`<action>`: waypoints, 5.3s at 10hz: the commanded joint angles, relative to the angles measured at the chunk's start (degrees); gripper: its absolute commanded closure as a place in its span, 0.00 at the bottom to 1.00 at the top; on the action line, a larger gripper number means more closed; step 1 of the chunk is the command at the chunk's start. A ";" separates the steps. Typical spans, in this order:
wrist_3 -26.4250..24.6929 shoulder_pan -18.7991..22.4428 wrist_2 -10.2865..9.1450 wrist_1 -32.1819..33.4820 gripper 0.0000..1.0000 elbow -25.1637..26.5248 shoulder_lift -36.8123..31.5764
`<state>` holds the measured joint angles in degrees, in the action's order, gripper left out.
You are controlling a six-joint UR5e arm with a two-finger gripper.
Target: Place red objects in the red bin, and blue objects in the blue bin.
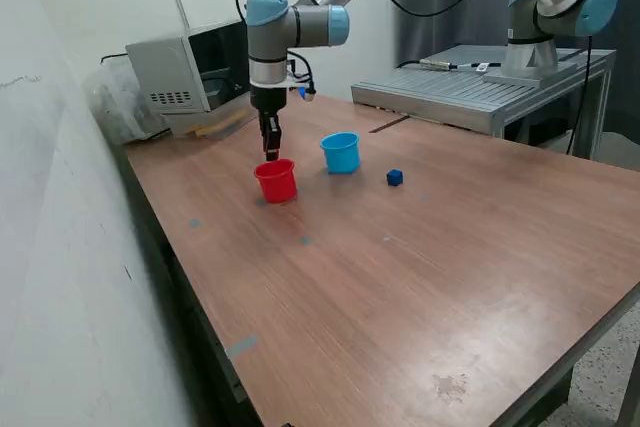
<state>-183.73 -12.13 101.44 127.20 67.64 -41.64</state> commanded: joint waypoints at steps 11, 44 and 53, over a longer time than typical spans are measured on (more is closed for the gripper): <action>0.22 3.16 -0.28 -3.63 0.00 23.19 -27.05; 17.00 9.50 -11.44 0.50 0.00 31.94 -13.91; 17.36 8.70 -11.36 0.50 0.00 30.54 -12.16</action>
<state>-166.41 -3.38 90.08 127.71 98.82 -54.29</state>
